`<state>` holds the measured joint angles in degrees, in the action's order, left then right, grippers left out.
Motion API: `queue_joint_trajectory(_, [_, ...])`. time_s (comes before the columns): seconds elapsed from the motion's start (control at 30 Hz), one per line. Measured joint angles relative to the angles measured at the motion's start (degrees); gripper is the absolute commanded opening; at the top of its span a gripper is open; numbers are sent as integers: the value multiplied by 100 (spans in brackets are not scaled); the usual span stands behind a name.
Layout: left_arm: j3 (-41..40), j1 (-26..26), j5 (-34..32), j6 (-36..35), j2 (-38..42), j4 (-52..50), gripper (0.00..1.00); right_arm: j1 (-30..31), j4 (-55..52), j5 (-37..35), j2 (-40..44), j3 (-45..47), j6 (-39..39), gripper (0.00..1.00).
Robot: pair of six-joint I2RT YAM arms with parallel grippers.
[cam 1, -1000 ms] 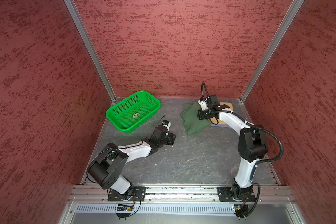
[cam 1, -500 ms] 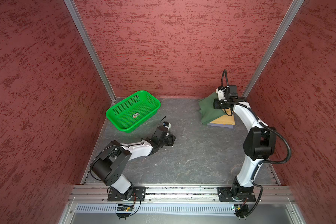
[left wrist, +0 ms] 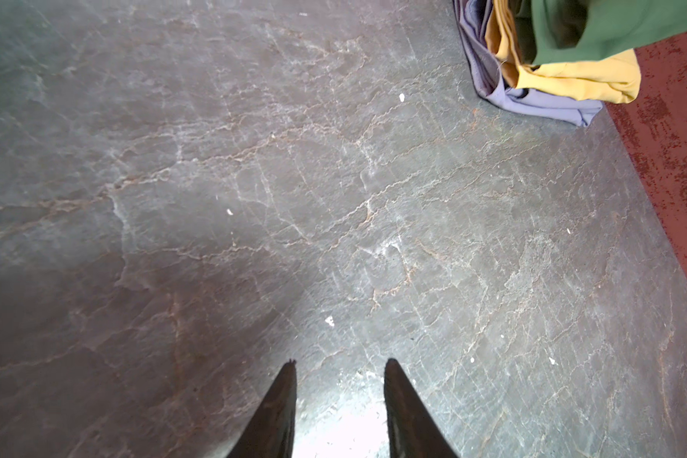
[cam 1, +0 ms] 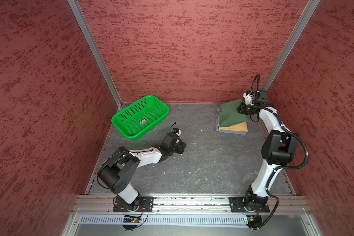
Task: Fold and stack skirts
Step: Place the skirt among several skirts.
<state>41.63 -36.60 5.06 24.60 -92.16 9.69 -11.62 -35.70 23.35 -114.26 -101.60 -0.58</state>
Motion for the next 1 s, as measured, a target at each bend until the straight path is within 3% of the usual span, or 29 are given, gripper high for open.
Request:
queue_joint_trajectory(0.2, [129, -55, 26, -2, -118, -72, 38, -114, -20, -160, -391, -15, -127, 7])
queue_joint_trajectory(0.37, [190, -118, 50, -2, -208, -125, 38, -197, -13, -411, -654, 0, -151, 25])
queue_joint_trajectory(0.63, [304, -146, 66, -2, -345, -186, 38, -389, 144, -542, -662, 173, -125, 72])
queue_joint_trajectory(0.67, [310, -146, 66, -2, -348, -197, 38, -407, 188, -542, -660, 201, -118, 80])
queue_joint_trajectory(0.7, [317, -146, 66, -2, -348, -199, 37, -424, 243, -540, -647, 245, -103, 98])
queue_joint_trajectory(1.0, [396, -162, 61, -109, -348, -243, 38, -511, 466, -485, 179, 680, 157, 99])
